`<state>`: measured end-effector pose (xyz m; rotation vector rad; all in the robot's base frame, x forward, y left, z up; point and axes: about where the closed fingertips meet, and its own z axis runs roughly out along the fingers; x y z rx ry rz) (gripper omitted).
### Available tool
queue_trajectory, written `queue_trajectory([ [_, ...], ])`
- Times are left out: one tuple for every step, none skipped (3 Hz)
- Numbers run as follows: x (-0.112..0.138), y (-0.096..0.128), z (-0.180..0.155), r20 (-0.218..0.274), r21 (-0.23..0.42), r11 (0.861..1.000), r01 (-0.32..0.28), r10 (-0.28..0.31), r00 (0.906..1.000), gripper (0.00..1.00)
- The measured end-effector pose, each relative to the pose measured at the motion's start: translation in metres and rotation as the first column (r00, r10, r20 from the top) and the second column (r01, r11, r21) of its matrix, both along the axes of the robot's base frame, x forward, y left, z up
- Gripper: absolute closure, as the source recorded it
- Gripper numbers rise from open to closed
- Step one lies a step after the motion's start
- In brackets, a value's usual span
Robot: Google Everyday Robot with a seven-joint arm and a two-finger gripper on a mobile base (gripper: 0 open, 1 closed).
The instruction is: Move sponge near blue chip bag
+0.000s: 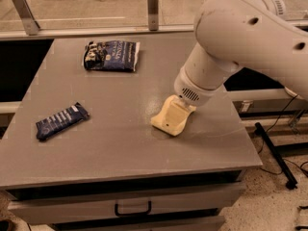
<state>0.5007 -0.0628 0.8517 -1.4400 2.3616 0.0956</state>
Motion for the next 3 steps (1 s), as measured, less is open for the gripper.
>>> queue_trajectory([
  [-0.0007,0.0005,0.0012,0.002,-0.001,1.0,-0.001,0.001,1.0,0.65],
  [-0.0013,0.0011,0.0023,0.005,-0.002,1.0,-0.002,0.002,1.0,0.87],
  [-0.0018,0.0016,0.0033,0.007,-0.003,1.0,-0.003,0.003,1.0,1.0],
])
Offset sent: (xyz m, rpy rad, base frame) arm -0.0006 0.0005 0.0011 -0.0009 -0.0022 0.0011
